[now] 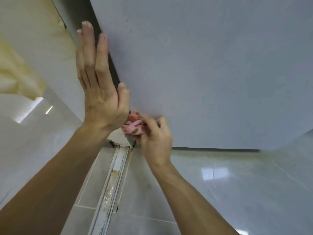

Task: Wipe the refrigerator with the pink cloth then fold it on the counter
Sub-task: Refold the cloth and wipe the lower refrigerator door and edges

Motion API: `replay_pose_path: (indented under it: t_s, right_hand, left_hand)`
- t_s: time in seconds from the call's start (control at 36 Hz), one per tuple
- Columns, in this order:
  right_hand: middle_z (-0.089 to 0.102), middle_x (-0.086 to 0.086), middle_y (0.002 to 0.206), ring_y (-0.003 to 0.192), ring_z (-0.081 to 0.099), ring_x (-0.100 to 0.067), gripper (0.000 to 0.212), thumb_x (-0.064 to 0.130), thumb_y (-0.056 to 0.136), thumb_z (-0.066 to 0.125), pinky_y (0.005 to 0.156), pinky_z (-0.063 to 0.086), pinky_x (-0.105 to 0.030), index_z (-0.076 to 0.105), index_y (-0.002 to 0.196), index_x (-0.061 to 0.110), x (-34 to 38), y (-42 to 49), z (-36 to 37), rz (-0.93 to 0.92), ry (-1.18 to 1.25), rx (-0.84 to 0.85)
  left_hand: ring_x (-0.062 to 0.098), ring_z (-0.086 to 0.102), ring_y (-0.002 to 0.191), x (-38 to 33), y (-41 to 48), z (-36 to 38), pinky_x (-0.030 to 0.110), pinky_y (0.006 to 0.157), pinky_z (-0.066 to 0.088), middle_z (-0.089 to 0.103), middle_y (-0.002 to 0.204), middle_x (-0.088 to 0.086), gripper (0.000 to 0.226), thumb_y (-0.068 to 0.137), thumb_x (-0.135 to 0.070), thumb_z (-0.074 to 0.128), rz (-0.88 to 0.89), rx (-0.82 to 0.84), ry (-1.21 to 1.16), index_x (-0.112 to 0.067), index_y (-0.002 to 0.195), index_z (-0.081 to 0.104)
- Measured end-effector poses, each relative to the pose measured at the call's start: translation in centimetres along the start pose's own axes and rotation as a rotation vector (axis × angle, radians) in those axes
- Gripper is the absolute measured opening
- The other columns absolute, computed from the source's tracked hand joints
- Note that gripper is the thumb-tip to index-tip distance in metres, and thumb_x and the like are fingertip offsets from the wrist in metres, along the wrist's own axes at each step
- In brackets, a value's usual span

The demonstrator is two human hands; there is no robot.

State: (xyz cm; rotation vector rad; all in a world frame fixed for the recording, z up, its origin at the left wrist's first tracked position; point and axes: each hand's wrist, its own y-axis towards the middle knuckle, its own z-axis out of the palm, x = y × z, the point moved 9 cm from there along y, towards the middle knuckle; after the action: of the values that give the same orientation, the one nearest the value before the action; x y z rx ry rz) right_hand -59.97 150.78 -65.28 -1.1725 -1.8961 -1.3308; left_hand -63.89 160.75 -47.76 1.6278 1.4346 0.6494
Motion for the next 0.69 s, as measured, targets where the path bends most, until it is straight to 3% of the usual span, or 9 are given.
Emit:
replay_pose_path:
  t_s: [0.14, 0.25, 0.33, 0.44, 0.5, 0.61, 0.67, 0.69]
  right_hand:
    - [0.060, -0.004, 0.093, 0.071, 0.064, -0.025, 0.035, 0.005, 0.081, 0.069, 0.059, 0.059, -0.039, 0.078, 0.114, 0.017, 3.0, -0.7, 4.8, -0.086, 0.026, 0.161]
    - [0.063, -0.001, 0.103, 0.080, 0.066, -0.022, 0.028, 0.004, 0.084, 0.067, 0.064, 0.058, -0.042, 0.073, 0.109, 0.014, 4.5, -0.9, 3.3, -0.140, 0.074, 0.139]
    - [0.063, 0.000, 0.110, 0.085, 0.068, -0.020, 0.027, 0.007, 0.085, 0.072, 0.064, 0.059, -0.040, 0.073, 0.111, 0.014, 4.9, -0.7, -0.8, -0.197, 0.081, 0.036]
    - [0.058, -0.008, 0.118, 0.102, 0.058, -0.007, 0.025, 0.008, 0.088, 0.059, 0.090, 0.048, -0.016, 0.076, 0.106, 0.004, 4.2, 0.8, -8.7, -0.242, 0.060, -0.218]
    - [0.047, -0.011, 0.124, 0.112, 0.049, 0.002, 0.033, -0.001, 0.089, 0.053, 0.100, 0.042, -0.017, 0.073, 0.115, 0.000, 4.0, 1.9, -12.1, -0.271, 0.046, -0.324]
    - [0.038, -0.016, 0.129, 0.123, 0.049, -0.005, 0.062, -0.023, 0.082, 0.058, 0.087, 0.050, -0.019, 0.054, 0.137, 0.006, 5.0, 3.3, -15.4, -0.401, 0.043, -0.442]
    - [0.038, -0.008, 0.129, 0.118, 0.055, -0.018, 0.053, -0.020, 0.084, 0.063, 0.074, 0.054, -0.027, 0.050, 0.124, 0.014, 5.8, 3.9, -15.9, -0.431, 0.090, -0.457]
    - [0.042, -0.010, 0.127, 0.118, 0.055, -0.010, 0.047, -0.019, 0.085, 0.065, 0.069, 0.055, -0.030, 0.051, 0.117, 0.013, 6.5, 4.0, -16.0, -0.450, 0.078, -0.472]
  left_hand:
    - [0.065, 0.019, 0.147, 1.7, -0.9, -1.3, 0.072, 0.122, 0.020, 0.020, 0.153, 0.053, 0.069, 0.087, 0.002, 0.055, -0.028, -0.027, -0.034, 0.024, 0.146, 0.027]
    - [0.063, 0.021, 0.148, 2.2, -1.2, -1.6, 0.071, 0.121, 0.023, 0.020, 0.154, 0.050, 0.063, 0.095, -0.003, 0.050, -0.030, -0.037, -0.076, 0.024, 0.146, 0.027]
    - [0.063, 0.021, 0.148, 2.0, -1.0, -1.3, 0.071, 0.121, 0.023, 0.021, 0.153, 0.049, 0.061, 0.094, -0.001, 0.049, -0.032, -0.055, -0.095, 0.025, 0.146, 0.028]
    - [0.065, 0.019, 0.147, 1.1, -0.6, -0.9, 0.070, 0.123, 0.020, 0.021, 0.152, 0.053, 0.061, 0.094, -0.001, 0.049, -0.038, -0.073, -0.112, 0.025, 0.145, 0.028]
    - [0.065, 0.019, 0.147, 0.9, -0.4, -0.9, 0.071, 0.123, 0.021, 0.022, 0.152, 0.053, 0.060, 0.095, -0.001, 0.049, -0.039, -0.087, -0.111, 0.025, 0.145, 0.029]
    - [0.054, 0.020, 0.148, 1.0, -0.3, -1.2, 0.070, 0.121, 0.024, 0.024, 0.153, 0.051, 0.060, 0.095, -0.002, 0.050, -0.054, -0.111, -0.099, 0.023, 0.145, 0.030]
    - [0.054, 0.023, 0.149, 1.3, -0.2, -1.4, 0.068, 0.122, 0.025, 0.025, 0.153, 0.050, 0.060, 0.095, -0.003, 0.050, -0.066, -0.124, -0.095, 0.023, 0.146, 0.031]
    - [0.054, 0.023, 0.149, 1.5, -0.2, -1.5, 0.067, 0.123, 0.025, 0.025, 0.154, 0.050, 0.060, 0.096, -0.003, 0.050, -0.076, -0.128, -0.094, 0.023, 0.146, 0.031]
